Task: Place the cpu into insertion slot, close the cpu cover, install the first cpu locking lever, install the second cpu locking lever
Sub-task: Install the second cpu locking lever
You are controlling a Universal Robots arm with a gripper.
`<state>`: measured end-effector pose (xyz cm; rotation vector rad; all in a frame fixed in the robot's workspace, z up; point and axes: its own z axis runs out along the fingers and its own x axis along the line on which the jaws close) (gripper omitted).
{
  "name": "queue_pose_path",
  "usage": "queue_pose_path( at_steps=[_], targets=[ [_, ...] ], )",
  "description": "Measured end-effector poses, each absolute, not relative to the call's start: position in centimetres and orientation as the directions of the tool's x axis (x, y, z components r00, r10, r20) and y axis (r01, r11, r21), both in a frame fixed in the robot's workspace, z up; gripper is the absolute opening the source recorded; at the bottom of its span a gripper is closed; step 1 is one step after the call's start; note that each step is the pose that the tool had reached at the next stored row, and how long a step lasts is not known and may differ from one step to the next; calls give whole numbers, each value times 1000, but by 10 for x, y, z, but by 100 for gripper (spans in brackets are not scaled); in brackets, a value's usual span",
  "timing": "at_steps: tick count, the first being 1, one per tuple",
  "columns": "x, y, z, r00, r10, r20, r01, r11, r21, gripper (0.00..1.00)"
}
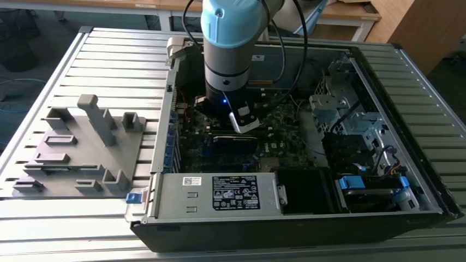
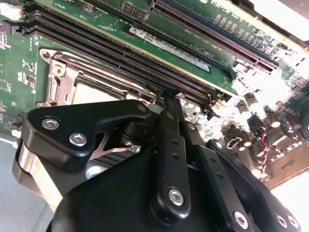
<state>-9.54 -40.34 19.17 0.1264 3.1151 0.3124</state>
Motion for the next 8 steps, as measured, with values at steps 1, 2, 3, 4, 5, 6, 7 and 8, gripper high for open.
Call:
queue_pose_path(
  at_steps=[1,2,3,4,5,6,7,8],
  targets=[
    [-95,-403,192,-997,81,0,79,977,198,10],
    [-95,-403,192,-997,81,0,80,977,198,10],
    [-95,-403,192,-997,81,0,80,977,198,10],
    [-95,-403,192,-997,81,0,80,977,198,10],
    [-95,-402,192,-997,81,0,80,977,196,10],
    [-95,-402,192,-997,81,-1,79,978,195,10],
    [-95,-402,192,-997,81,-1,79,978,195,10],
    [-95,-401,192,-997,81,-1,79,978,195,10]
  ],
)
